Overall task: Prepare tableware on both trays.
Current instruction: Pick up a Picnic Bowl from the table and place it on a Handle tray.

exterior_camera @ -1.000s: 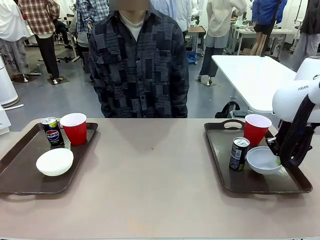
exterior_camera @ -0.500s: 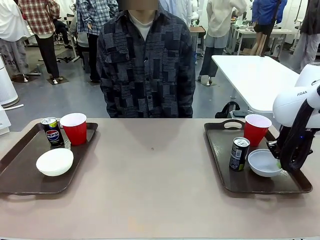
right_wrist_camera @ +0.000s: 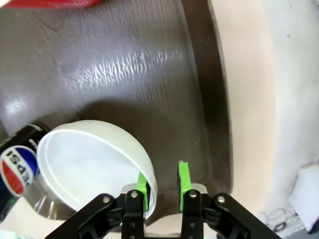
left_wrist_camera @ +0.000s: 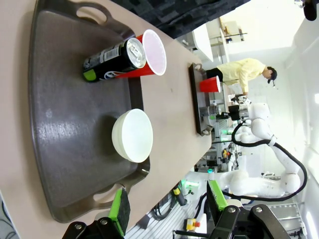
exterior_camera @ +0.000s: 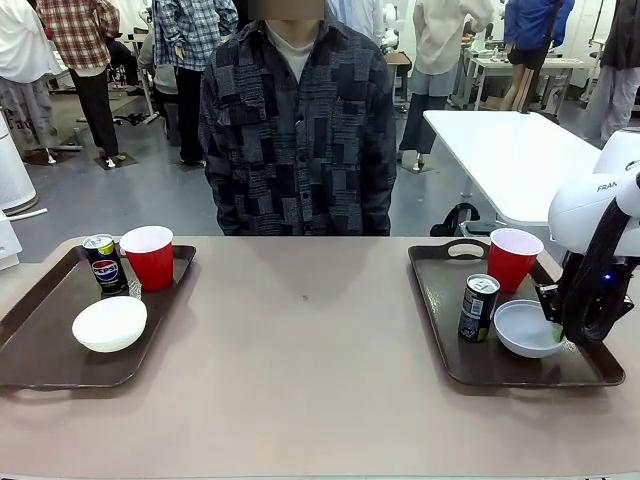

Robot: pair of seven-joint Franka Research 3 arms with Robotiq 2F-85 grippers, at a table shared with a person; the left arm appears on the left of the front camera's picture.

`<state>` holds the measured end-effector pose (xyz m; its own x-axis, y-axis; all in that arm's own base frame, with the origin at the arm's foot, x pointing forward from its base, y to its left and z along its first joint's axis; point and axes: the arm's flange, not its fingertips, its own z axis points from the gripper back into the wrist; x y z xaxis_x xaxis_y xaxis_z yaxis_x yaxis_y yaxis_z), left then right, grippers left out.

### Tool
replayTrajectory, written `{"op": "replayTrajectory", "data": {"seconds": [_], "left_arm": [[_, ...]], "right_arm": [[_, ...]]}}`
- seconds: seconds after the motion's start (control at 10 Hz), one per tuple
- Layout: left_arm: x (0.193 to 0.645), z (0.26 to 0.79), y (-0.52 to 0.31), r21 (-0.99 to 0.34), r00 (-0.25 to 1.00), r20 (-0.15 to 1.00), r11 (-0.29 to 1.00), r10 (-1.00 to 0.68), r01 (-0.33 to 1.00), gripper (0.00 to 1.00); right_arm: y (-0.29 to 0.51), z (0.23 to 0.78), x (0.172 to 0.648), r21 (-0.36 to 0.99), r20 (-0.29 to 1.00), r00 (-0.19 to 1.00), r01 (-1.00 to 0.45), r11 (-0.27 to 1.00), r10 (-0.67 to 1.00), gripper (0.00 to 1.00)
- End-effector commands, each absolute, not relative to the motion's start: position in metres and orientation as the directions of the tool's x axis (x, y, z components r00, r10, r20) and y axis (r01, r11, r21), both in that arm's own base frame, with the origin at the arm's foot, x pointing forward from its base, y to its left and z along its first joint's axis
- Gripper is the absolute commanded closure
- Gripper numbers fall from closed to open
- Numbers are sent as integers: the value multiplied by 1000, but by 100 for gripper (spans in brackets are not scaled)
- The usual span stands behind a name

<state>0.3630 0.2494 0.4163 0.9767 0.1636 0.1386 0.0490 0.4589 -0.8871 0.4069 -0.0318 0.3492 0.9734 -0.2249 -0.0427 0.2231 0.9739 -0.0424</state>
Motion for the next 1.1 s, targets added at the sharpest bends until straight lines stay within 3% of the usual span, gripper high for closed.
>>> {"op": "replayTrajectory", "data": {"seconds": [0.0, 0.1, 0.2, 0.3, 0.4, 0.5, 1.0], "left_arm": [[362, 420, 250, -892, 976, 128, 450, 174, 37, 18], [362, 420, 250, -892, 976, 128, 450, 174, 37, 18], [362, 420, 250, -892, 976, 128, 450, 174, 37, 18], [362, 420, 250, -892, 976, 128, 450, 174, 37, 18], [362, 420, 250, -892, 976, 128, 450, 174, 37, 18], [362, 420, 250, -892, 976, 128, 450, 174, 37, 18], [362, 420, 250, -892, 976, 128, 450, 174, 37, 18]], "right_arm": [[-34, 369, 395, -38, -70, 966, 248, 968, -250, 51], [-35, 380, 390, -45, -70, 966, 247, 968, -250, 15], [-37, 391, 385, -59, -65, 969, 235, 970, -239, 31], [-38, 402, 381, -66, -47, 974, 219, 974, -222, 0], [-36, 413, 376, -59, -24, 978, 206, 977, -208, 11], [-31, 422, 369, -53, -8, 980, 196, 979, -197, 0], [6, 460, 317, -23, 49, 993, 110, 994, -109, 0]]}}
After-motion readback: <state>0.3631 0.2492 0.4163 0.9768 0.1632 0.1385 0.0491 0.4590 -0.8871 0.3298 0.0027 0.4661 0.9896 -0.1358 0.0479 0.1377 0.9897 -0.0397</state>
